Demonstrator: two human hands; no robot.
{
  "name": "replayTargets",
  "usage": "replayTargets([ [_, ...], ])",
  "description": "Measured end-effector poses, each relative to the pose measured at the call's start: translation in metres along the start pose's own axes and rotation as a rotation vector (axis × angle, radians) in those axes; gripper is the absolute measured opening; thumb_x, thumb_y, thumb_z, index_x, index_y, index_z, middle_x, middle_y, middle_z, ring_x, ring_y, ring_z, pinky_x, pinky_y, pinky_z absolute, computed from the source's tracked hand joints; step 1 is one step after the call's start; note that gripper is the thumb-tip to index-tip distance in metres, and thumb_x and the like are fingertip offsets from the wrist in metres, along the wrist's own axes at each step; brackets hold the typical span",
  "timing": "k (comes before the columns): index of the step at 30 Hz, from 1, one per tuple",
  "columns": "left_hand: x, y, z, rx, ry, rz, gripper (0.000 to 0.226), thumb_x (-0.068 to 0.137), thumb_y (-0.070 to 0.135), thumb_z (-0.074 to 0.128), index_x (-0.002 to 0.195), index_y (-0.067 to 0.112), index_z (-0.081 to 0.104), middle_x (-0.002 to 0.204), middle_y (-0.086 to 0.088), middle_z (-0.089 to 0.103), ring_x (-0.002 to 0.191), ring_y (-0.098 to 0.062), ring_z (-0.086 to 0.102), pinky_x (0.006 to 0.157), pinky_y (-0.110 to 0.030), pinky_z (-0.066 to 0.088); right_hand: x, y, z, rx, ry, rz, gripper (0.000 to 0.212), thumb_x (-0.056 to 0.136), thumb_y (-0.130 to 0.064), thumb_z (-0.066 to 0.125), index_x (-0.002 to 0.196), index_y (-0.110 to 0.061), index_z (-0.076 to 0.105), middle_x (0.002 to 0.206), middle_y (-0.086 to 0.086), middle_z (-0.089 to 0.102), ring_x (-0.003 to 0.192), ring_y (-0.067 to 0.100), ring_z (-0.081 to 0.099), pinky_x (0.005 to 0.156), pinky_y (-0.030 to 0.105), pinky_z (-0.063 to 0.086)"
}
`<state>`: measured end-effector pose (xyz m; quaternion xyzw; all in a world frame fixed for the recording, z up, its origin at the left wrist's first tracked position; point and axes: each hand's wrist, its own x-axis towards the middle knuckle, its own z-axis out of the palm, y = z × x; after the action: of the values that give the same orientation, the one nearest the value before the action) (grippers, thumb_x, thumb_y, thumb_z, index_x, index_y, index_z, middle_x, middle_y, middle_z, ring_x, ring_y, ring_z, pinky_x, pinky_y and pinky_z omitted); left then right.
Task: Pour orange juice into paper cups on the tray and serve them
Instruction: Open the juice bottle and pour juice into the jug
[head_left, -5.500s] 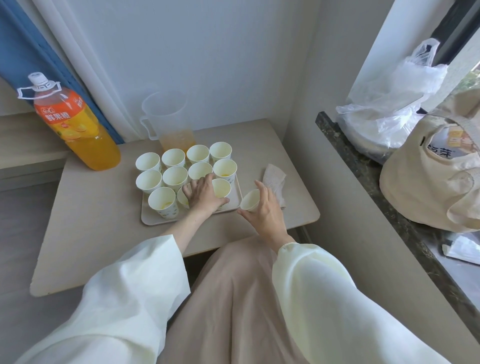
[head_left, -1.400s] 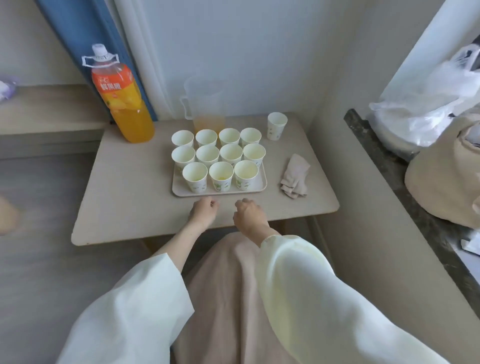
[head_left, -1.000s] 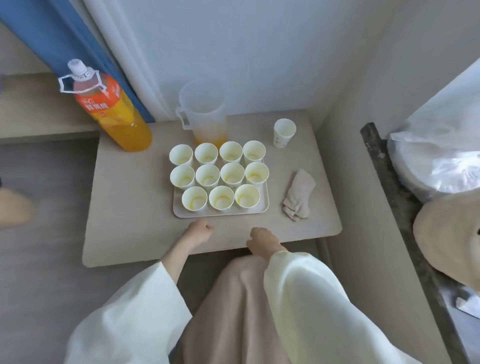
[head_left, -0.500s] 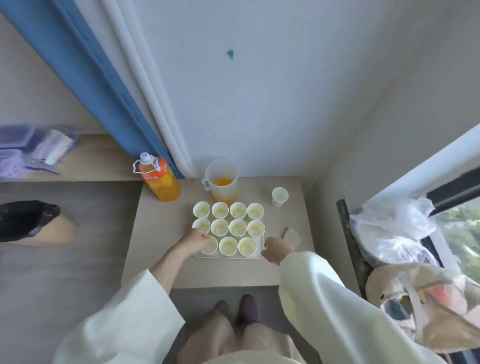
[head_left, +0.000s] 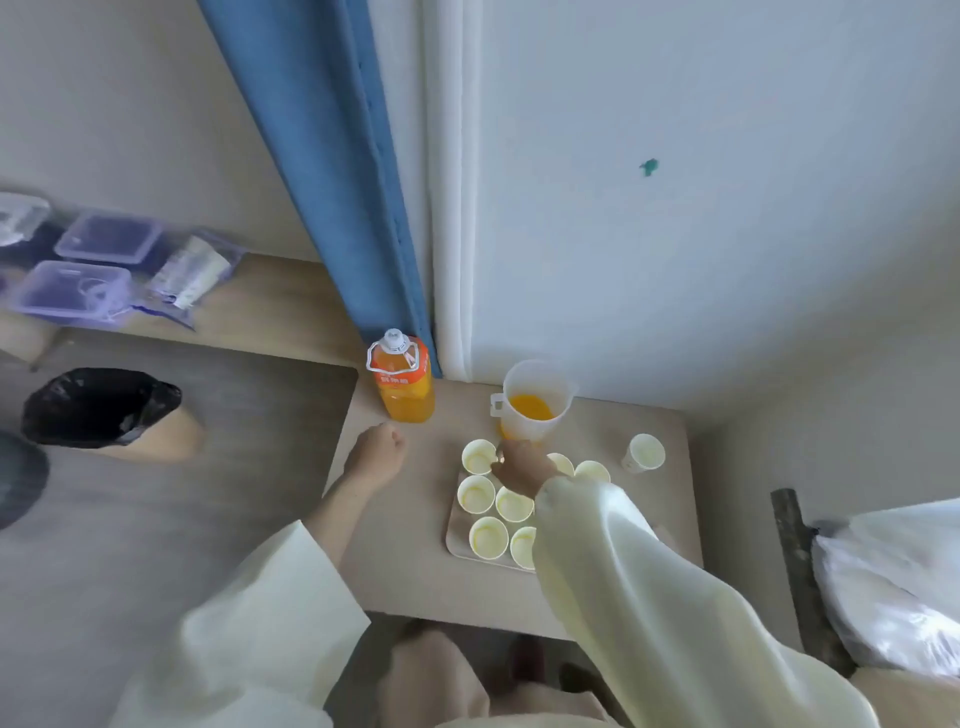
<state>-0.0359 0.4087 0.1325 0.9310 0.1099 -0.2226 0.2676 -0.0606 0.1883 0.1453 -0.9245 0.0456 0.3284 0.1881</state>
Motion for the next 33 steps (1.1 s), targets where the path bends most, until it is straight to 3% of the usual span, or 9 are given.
replayTargets([
  [2,0.029,-0.001,-0.018,-0.005,0.083,0.055,0.025,0.094,0.017,0.049,0.07,0.012,0.044,0.082,-0.012,0.053,0.093,-0.039,0.057,0.067,-0.034,0.036,0.026,-0.027,-0.008,0.029,0.032,-0.004,0.033,0.094,-0.018,0.045,0.124,-0.009,0.054,0.122,0.012,0.06,0.113,0.031,0.056,0.088,0.036,0.046],
  [6,0.081,0.002,-0.054,-0.044,0.233,0.123,0.022,0.098,0.021,0.046,0.103,0.001,0.057,0.109,-0.019,0.056,0.108,-0.036,0.051,0.088,-0.043,0.044,0.074,-0.088,-0.023,0.133,0.138,-0.062,0.04,0.097,-0.024,0.047,0.134,-0.008,0.045,0.132,0.014,0.052,0.123,0.032,0.049,0.097,0.039,0.042],
  [11,0.129,0.02,-0.078,0.128,0.126,0.308,0.041,0.101,0.029,0.044,0.137,0.011,0.044,0.129,-0.015,0.046,0.123,-0.033,0.045,0.099,-0.046,0.041,0.124,-0.137,-0.035,0.242,0.238,-0.114,0.055,0.094,-0.026,0.052,0.144,-0.014,0.032,0.135,0.013,0.045,0.122,0.034,0.046,0.096,0.045,0.043],
  [14,0.149,0.027,-0.082,0.493,0.074,0.455,0.04,0.098,0.031,0.05,0.135,0.015,0.044,0.122,-0.009,0.047,0.117,-0.028,0.05,0.092,-0.043,0.047,0.147,-0.144,-0.038,0.206,0.183,-0.085,0.07,0.089,-0.026,0.062,0.148,-0.019,0.026,0.137,0.011,0.043,0.124,0.033,0.046,0.095,0.045,0.045],
  [17,0.162,0.034,-0.087,0.777,0.038,0.535,0.045,0.088,0.018,0.062,0.129,0.013,0.045,0.124,-0.007,0.048,0.12,-0.023,0.049,0.091,-0.036,0.046,0.163,-0.144,-0.037,0.21,0.126,-0.059,0.083,0.081,-0.03,0.073,0.148,-0.024,0.026,0.134,0.008,0.046,0.123,0.031,0.047,0.091,0.044,0.048],
  [19,0.167,0.038,-0.091,0.889,0.024,0.611,0.037,0.089,0.013,0.056,0.125,0.012,0.047,0.124,-0.006,0.049,0.119,-0.022,0.05,0.088,-0.034,0.044,0.17,-0.146,-0.035,0.249,0.125,-0.058,0.087,0.075,-0.038,0.078,0.147,-0.026,0.031,0.132,0.005,0.047,0.122,0.029,0.047,0.092,0.043,0.048],
  [21,0.171,0.043,-0.094,1.001,0.017,0.697,0.03,0.093,0.012,0.05,0.122,0.01,0.047,0.123,-0.007,0.05,0.116,-0.023,0.051,0.087,-0.034,0.044,0.174,-0.151,-0.032,0.282,0.133,-0.05,0.083,0.073,-0.041,0.08,0.143,-0.024,0.038,0.131,0.004,0.049,0.121,0.025,0.047,0.092,0.041,0.046],
  [26,0.18,0.047,-0.093,1.223,-0.025,0.831,0.031,0.101,0.012,0.029,0.129,0.005,0.042,0.127,-0.012,0.047,0.119,-0.027,0.046,0.094,-0.037,0.039,0.185,-0.158,-0.024,0.296,0.248,0.017,0.052,0.084,-0.023,0.072,0.13,-0.015,0.05,0.125,0.007,0.053,0.119,0.026,0.049,0.085,0.037,0.045],
  [33,0.189,0.044,-0.091,1.339,-0.001,0.896,0.033,0.102,0.025,0.03,0.127,0.006,0.038,0.128,-0.013,0.046,0.117,-0.027,0.045,0.094,-0.036,0.035,0.193,-0.158,-0.028,0.321,0.252,0.051,0.061,0.079,-0.02,0.077,0.133,-0.021,0.05,0.12,0.006,0.057,0.114,0.027,0.052,0.079,0.037,0.046],
])
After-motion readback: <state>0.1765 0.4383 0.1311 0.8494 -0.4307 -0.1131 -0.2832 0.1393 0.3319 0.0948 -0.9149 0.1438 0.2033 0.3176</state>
